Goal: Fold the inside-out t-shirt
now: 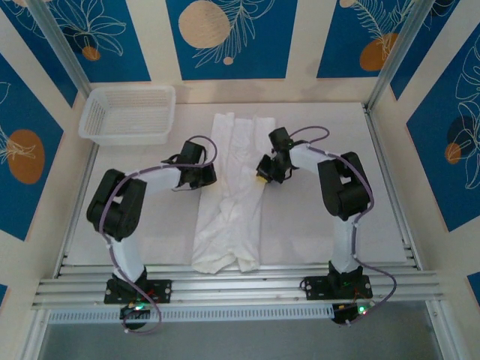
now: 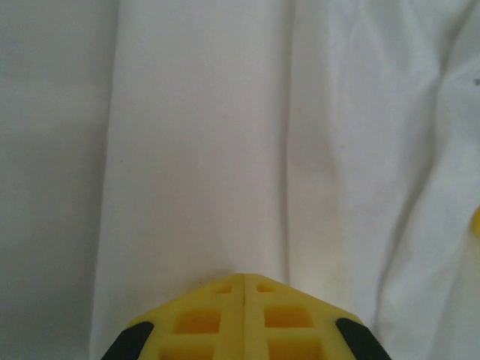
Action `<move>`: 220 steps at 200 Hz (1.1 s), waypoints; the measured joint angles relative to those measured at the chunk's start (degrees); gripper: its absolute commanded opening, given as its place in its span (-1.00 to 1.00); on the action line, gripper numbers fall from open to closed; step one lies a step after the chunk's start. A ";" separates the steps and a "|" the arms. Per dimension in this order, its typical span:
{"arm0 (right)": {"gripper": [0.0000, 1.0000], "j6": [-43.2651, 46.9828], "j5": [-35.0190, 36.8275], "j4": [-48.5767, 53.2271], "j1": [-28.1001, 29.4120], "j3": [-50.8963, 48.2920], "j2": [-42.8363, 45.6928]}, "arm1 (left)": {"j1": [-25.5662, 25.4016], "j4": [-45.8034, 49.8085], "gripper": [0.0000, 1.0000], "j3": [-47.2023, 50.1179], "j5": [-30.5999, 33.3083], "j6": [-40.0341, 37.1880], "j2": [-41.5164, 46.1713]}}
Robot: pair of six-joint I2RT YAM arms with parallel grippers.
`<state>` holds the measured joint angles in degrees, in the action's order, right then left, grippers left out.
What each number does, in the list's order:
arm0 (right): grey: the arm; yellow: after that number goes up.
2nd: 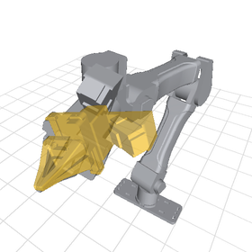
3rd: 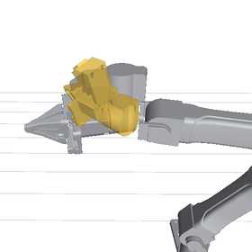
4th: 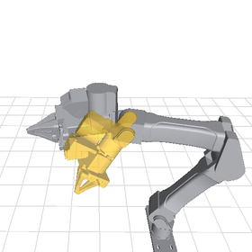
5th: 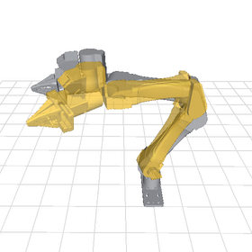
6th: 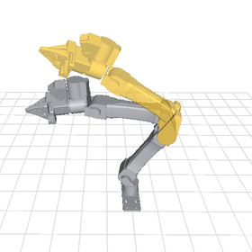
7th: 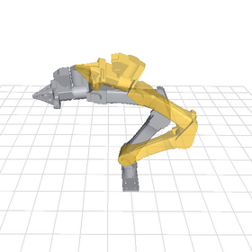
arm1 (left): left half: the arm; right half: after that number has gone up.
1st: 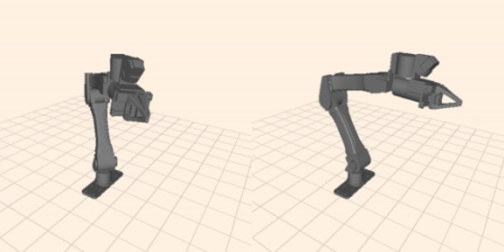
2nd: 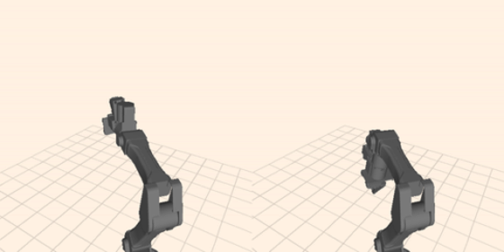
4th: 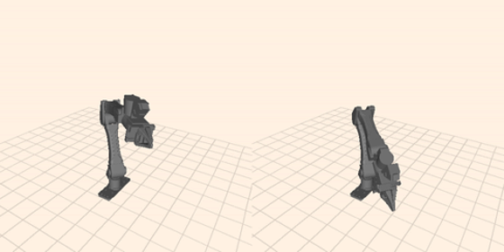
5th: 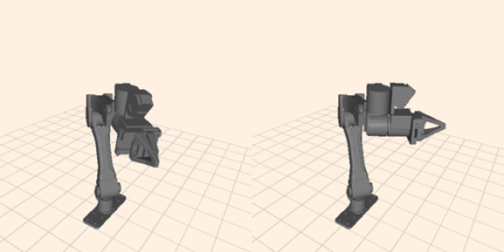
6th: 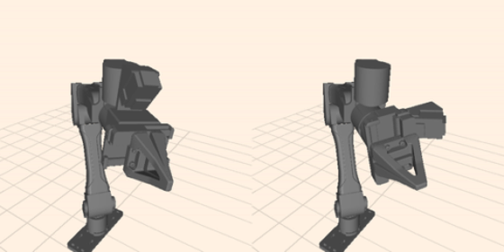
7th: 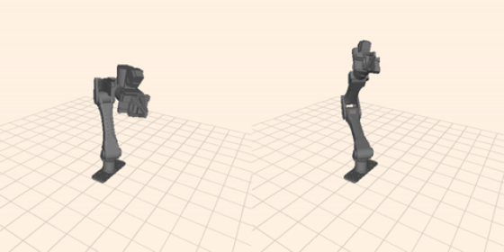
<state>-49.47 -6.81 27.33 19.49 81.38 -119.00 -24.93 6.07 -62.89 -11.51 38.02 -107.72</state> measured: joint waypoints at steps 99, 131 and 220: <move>-1.00 7.26 -1.18 12.74 -7.58 29.33 -15.19 | 0.24 -5.40 -0.41 -15.17 4.59 3.41 -10.71; -0.80 7.87 -1.90 7.21 -7.45 8.15 4.63 | 0.33 -7.56 -0.05 -5.81 4.04 1.88 2.84; -0.06 0.55 -0.66 -0.26 0.98 -53.48 66.82 | -3.04 -1.09 -0.02 29.16 -2.80 0.11 46.12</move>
<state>-48.93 -7.46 27.07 20.47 27.90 -52.18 -27.97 4.97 -33.74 -14.31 38.13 -61.60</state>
